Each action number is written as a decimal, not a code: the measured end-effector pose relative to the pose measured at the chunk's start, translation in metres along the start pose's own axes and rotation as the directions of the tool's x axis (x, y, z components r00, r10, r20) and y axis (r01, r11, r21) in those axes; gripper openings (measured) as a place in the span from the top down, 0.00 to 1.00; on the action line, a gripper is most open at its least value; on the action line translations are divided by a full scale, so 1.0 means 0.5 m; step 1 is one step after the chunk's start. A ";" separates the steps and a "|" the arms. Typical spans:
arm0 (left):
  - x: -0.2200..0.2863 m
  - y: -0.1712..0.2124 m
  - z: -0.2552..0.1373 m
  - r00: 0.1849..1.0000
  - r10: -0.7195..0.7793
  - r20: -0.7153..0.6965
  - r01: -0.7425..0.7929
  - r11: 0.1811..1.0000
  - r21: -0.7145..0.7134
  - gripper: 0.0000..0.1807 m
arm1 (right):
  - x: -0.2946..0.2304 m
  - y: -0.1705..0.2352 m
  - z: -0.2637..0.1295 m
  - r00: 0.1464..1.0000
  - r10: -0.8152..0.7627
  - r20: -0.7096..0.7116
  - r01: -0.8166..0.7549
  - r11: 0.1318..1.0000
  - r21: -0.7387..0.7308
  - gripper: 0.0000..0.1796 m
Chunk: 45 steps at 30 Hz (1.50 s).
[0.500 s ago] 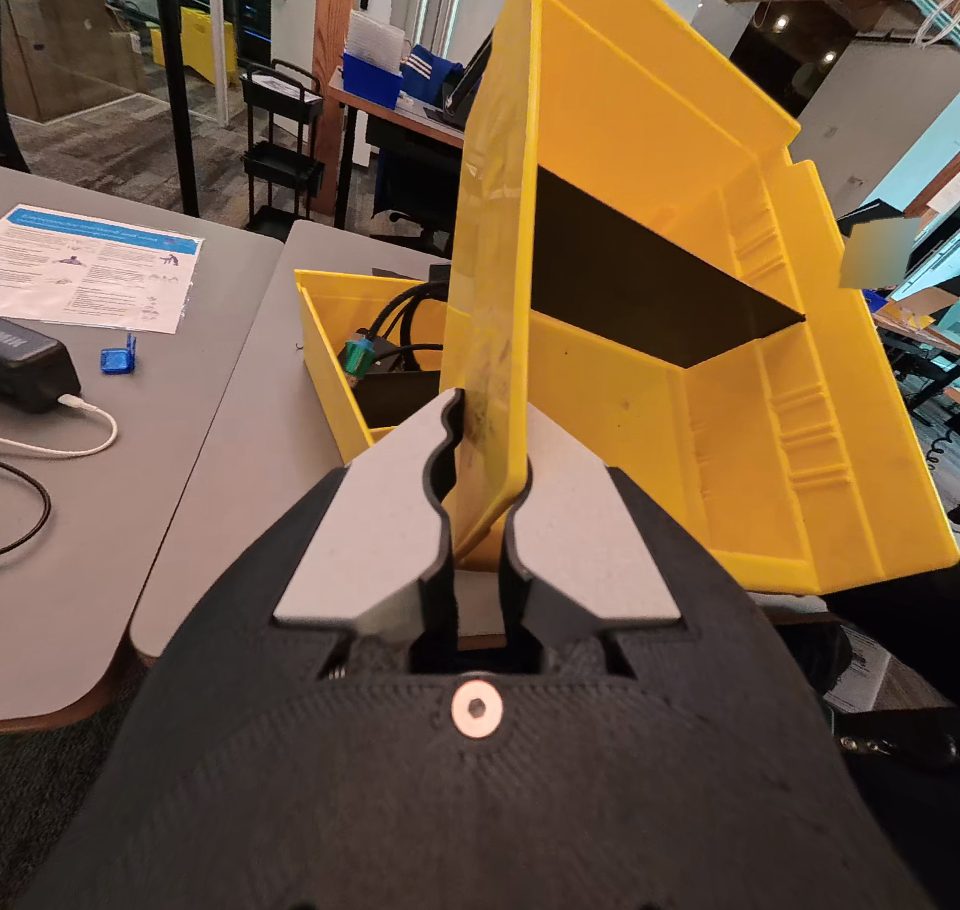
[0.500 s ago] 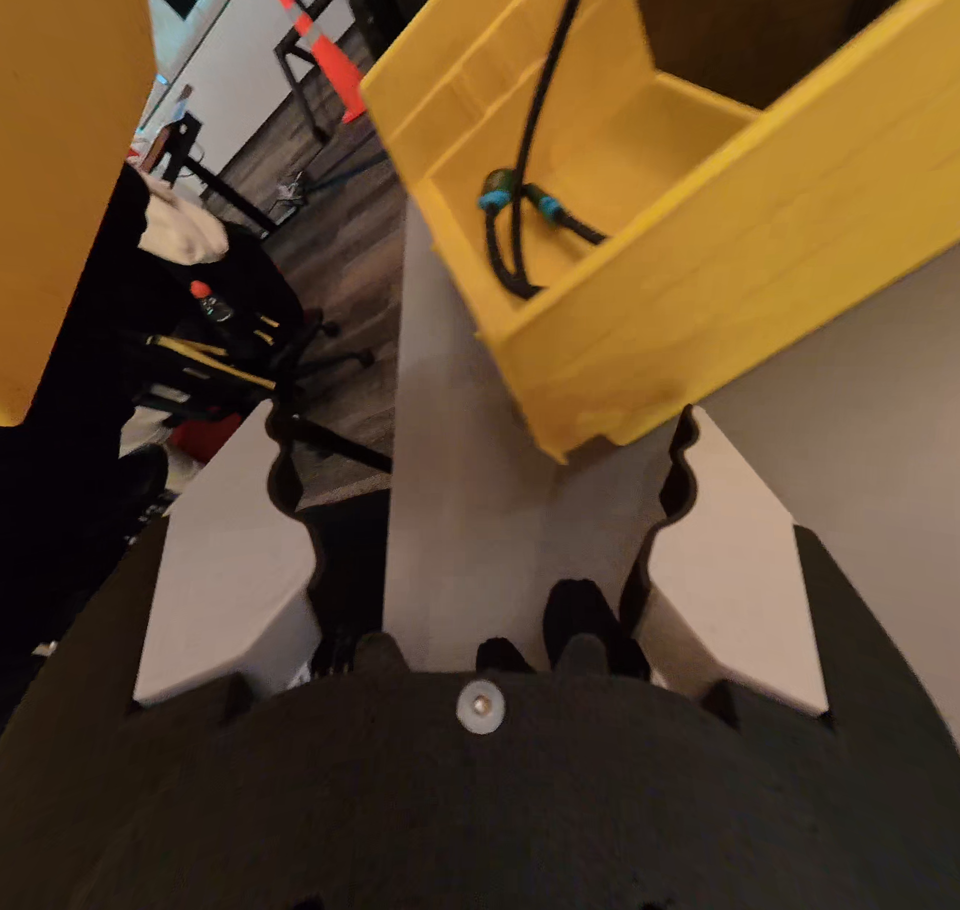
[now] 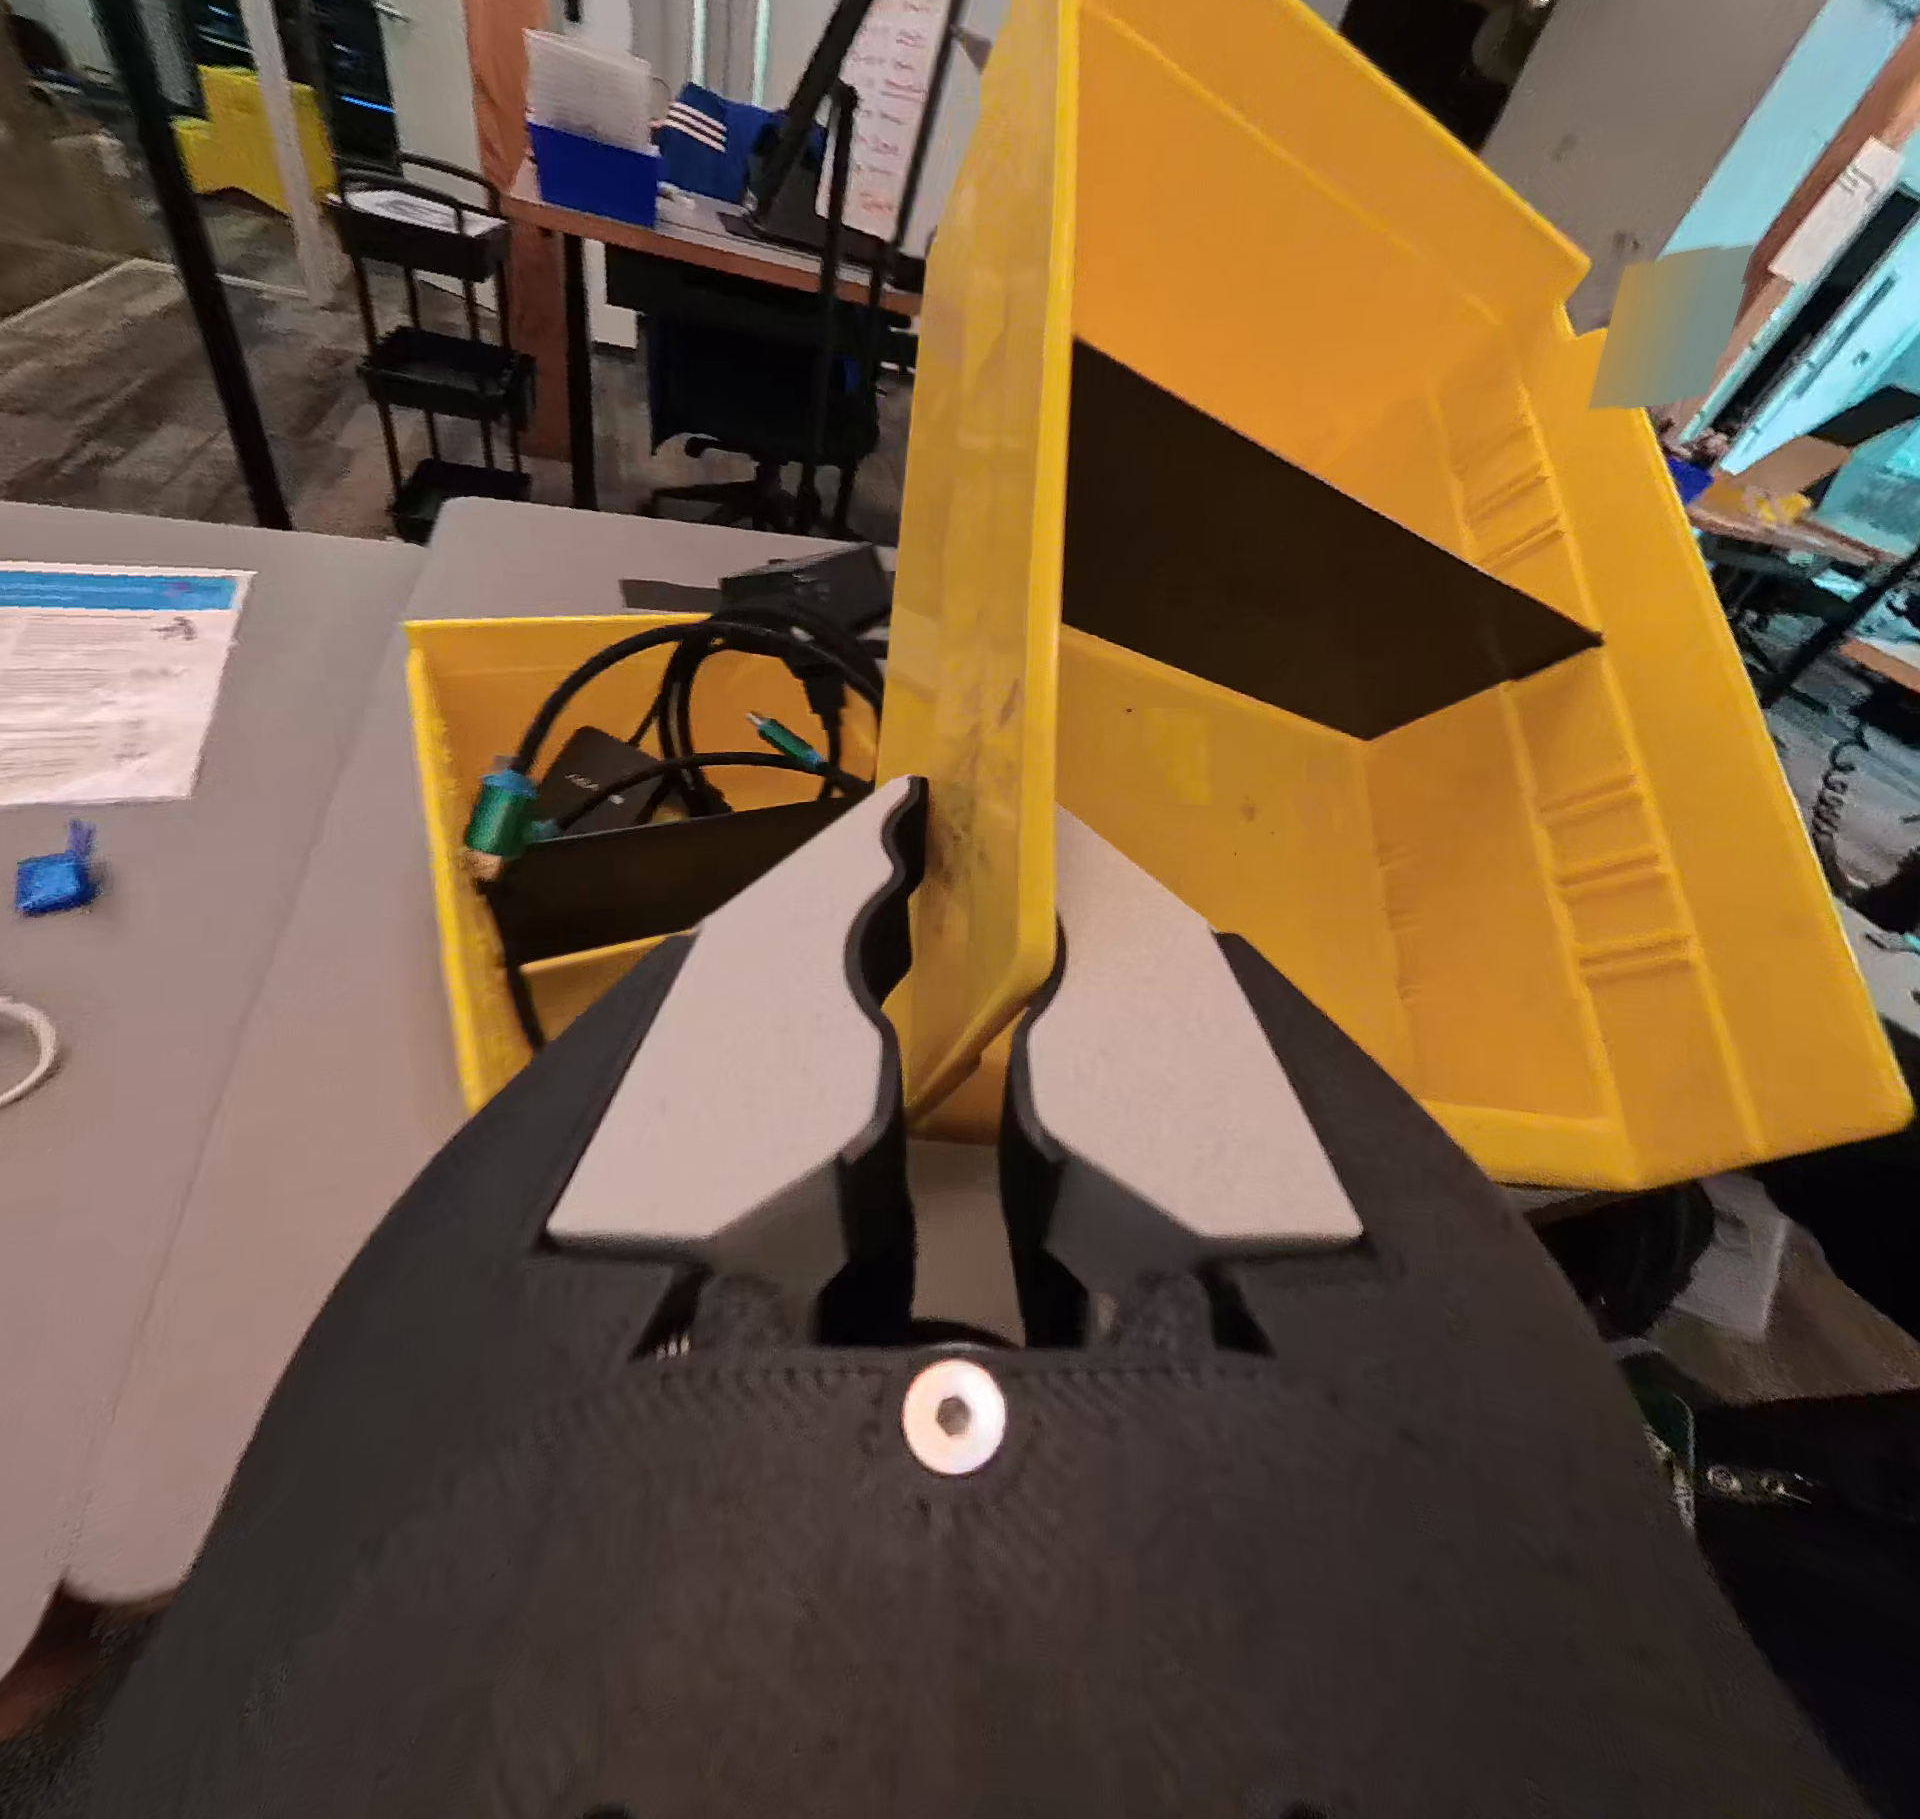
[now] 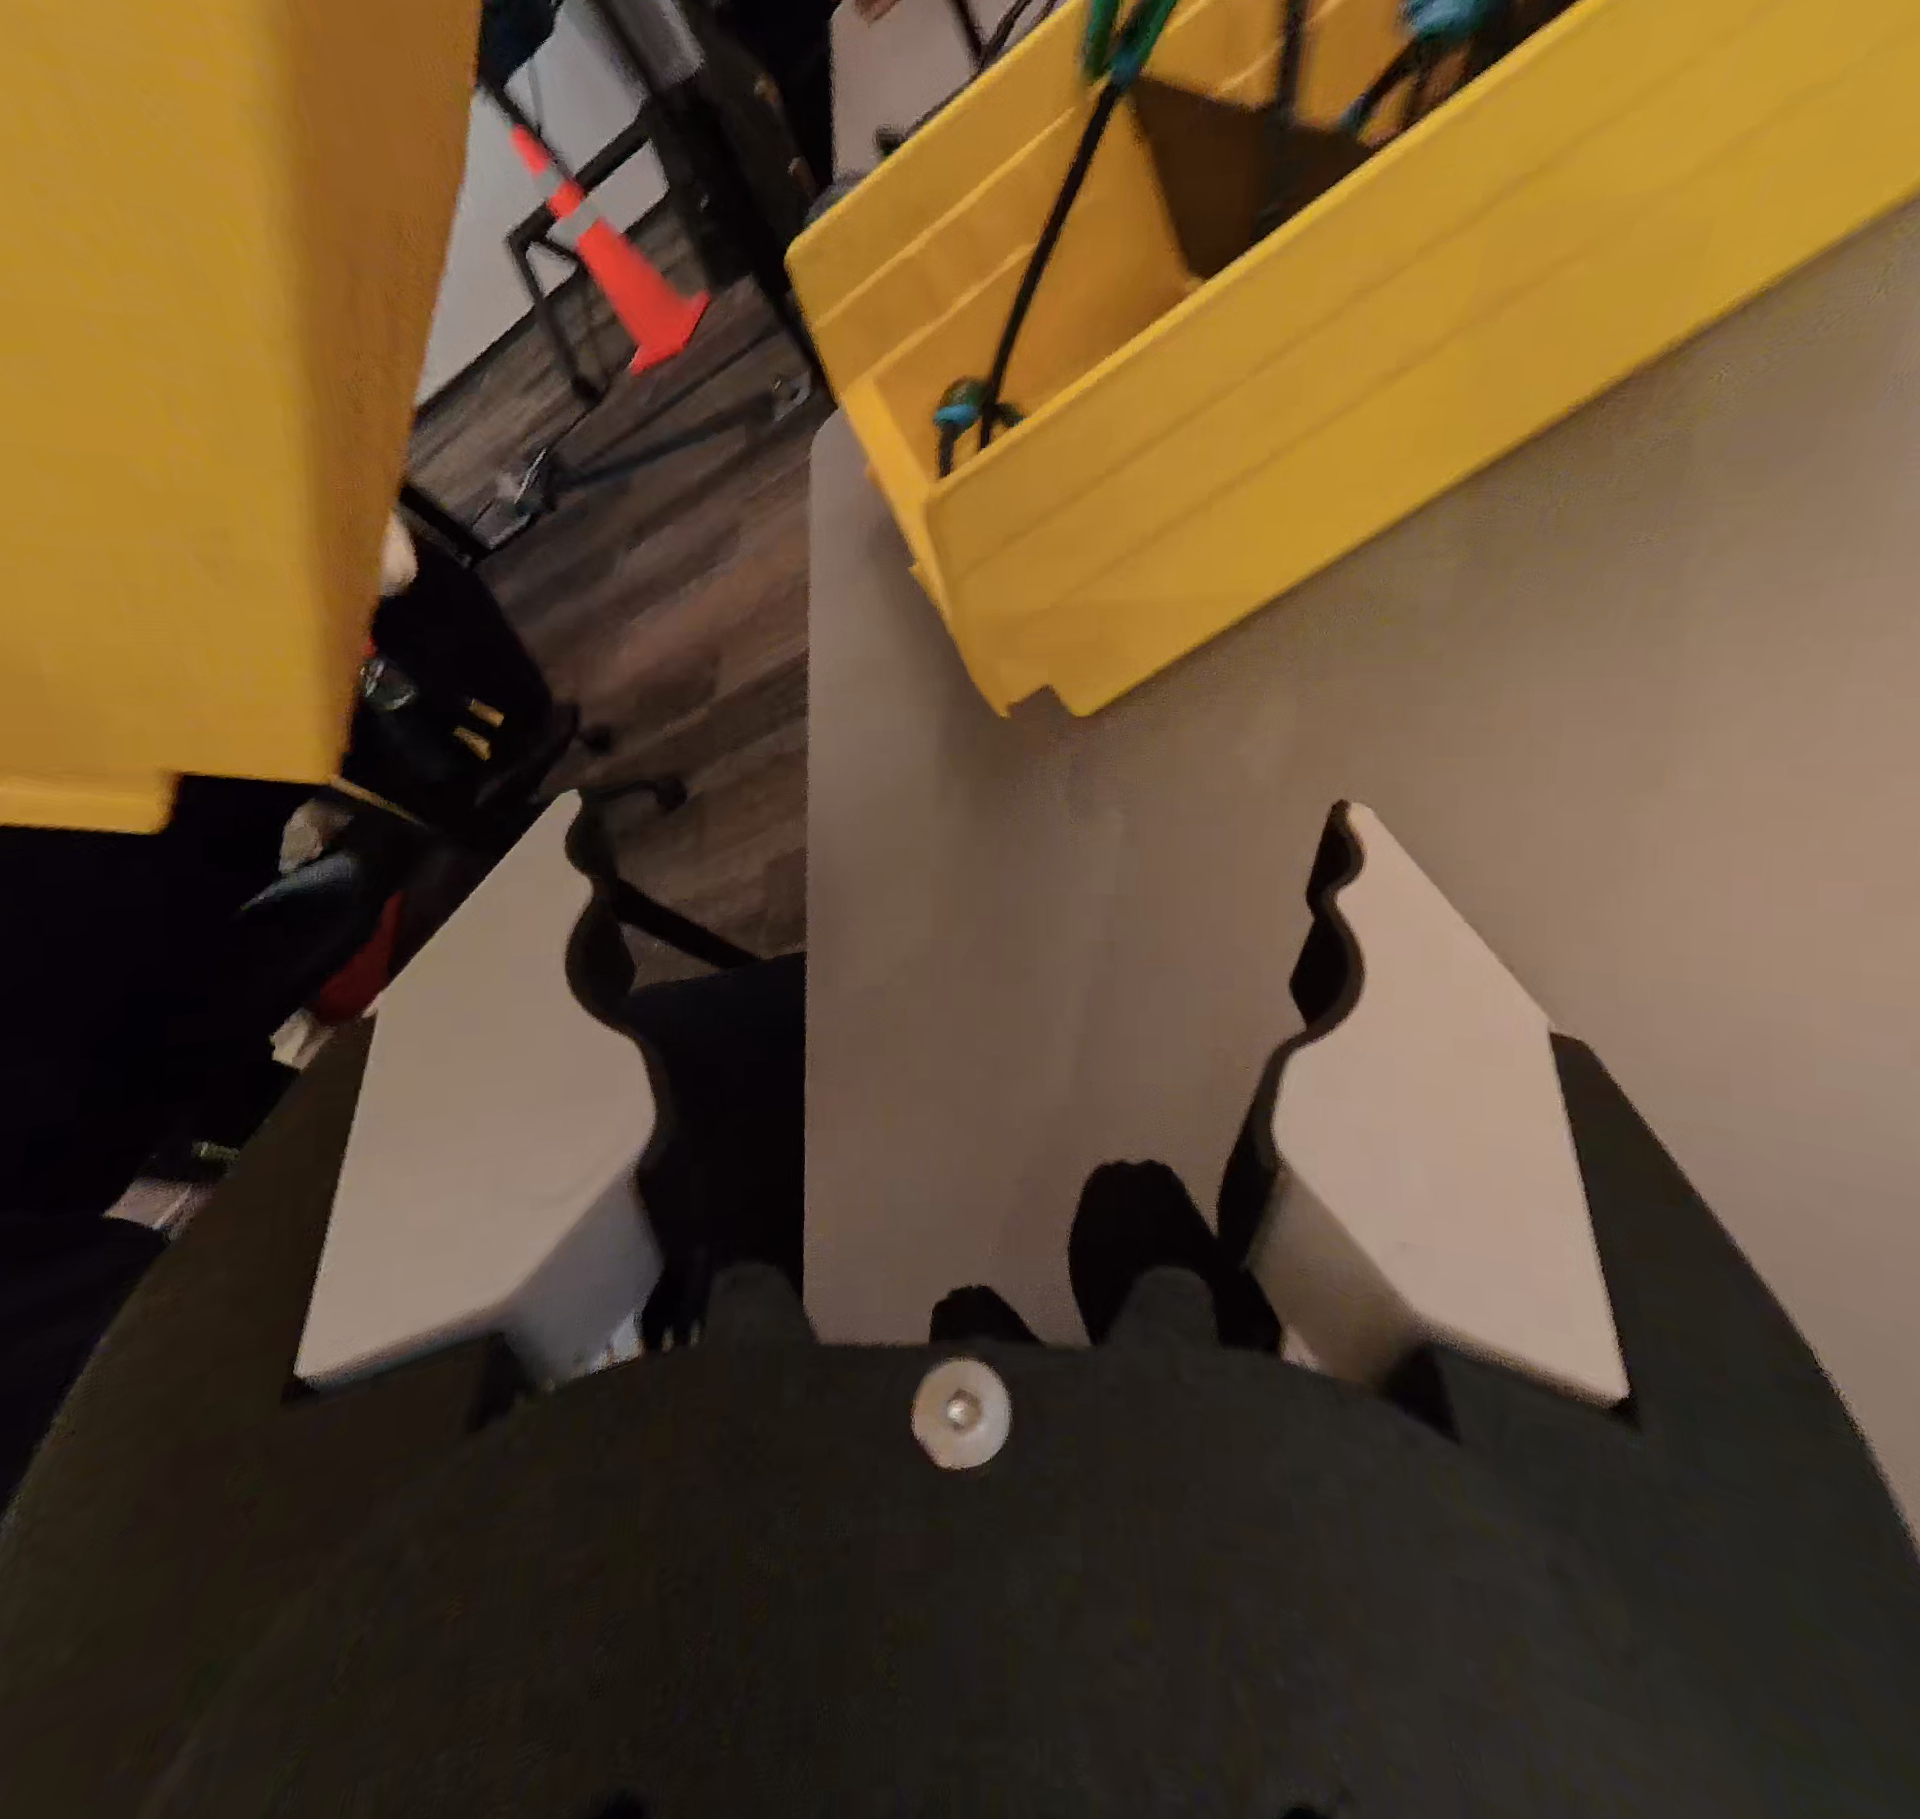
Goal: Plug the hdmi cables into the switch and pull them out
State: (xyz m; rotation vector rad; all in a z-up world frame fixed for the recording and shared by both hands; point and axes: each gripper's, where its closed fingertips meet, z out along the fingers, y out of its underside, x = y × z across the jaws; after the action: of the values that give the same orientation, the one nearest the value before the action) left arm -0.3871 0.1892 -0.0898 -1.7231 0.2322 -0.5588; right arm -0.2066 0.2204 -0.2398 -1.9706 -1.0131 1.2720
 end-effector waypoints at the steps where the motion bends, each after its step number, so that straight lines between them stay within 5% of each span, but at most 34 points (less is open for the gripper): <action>1: 0.015 0.007 0.019 1.000 0.008 -0.018 -0.008 1.000 -0.012 0.96 | 0.013 -0.008 -0.039 0.999 0.013 -0.030 -0.011 0.999 0.037 0.28; 6: 0.097 0.054 0.130 0.994 0.047 -0.097 -0.055 0.995 -0.083 0.96 | 0.101 -0.030 -0.276 0.963 0.033 -0.268 0.048 0.956 0.290 0.38; 8: 0.133 0.079 0.179 0.990 0.059 -0.126 -0.075 0.990 -0.120 0.96 | 0.108 -0.037 -0.378 0.960 0.145 -0.240 -0.020 0.889 0.457 0.38; 13: 0.238 0.145 0.309 0.976 0.057 -0.209 -0.100 0.974 -0.202 0.96 | 0.054 -0.043 -0.587 0.949 0.203 -0.241 0.048 0.665 0.746 0.25; 18: 0.368 0.236 0.425 0.947 -0.001 -0.322 -0.097 0.953 -0.289 0.96 | -0.002 -0.012 -0.633 0.942 0.207 -0.263 0.083 0.617 0.782 0.19; 20: 0.415 0.272 0.460 0.938 -0.022 -0.345 -0.096 0.943 -0.319 0.95 | 0.016 0.013 -0.651 0.897 0.260 -0.357 0.123 0.629 0.767 0.11; 24: 0.505 0.332 0.518 0.915 -0.084 -0.394 -0.070 0.930 -0.362 0.94 | 0.054 0.059 -0.741 0.844 0.368 -0.390 0.125 0.573 0.810 0.12; 30: 0.647 0.426 0.575 0.876 -0.172 -0.451 -0.062 0.886 -0.459 0.91 | 0.131 0.124 -0.866 0.752 0.492 -0.439 0.101 0.572 0.814 0.11; 40: 0.840 0.496 0.594 0.793 -0.288 -0.537 -0.048 0.849 -0.526 0.74 | 0.235 0.204 -0.985 0.668 0.464 -0.582 0.040 0.758 0.651 0.24; 45: 0.971 0.513 0.571 0.668 -0.411 -0.620 -0.044 0.810 -0.584 0.63 | 0.300 0.273 -1.060 0.486 0.296 -0.822 0.024 0.936 0.351 0.31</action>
State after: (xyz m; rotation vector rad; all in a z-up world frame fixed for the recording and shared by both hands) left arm 0.2076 0.1596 -0.2594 -2.0135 0.8680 -1.4702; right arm 0.3601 0.2367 -0.2195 -2.0384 -0.1000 0.2834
